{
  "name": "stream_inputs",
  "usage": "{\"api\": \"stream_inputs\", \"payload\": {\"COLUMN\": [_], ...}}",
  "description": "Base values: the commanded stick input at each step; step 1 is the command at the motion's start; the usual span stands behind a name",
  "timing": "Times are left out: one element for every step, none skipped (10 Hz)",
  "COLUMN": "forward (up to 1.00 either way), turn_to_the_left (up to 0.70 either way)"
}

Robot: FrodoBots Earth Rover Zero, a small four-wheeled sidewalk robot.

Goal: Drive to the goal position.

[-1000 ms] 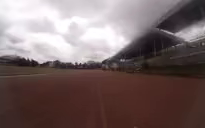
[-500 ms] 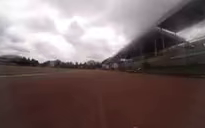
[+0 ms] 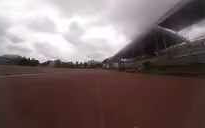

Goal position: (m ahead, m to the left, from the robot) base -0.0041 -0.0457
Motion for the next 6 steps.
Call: {"api": "stream_inputs", "payload": {"forward": [0.70, 0.70, 0.70, 0.70, 0.70, 0.70], "turn_to_the_left": [0.00, 0.00, 0.00, 0.00, 0.00, 0.00]}}
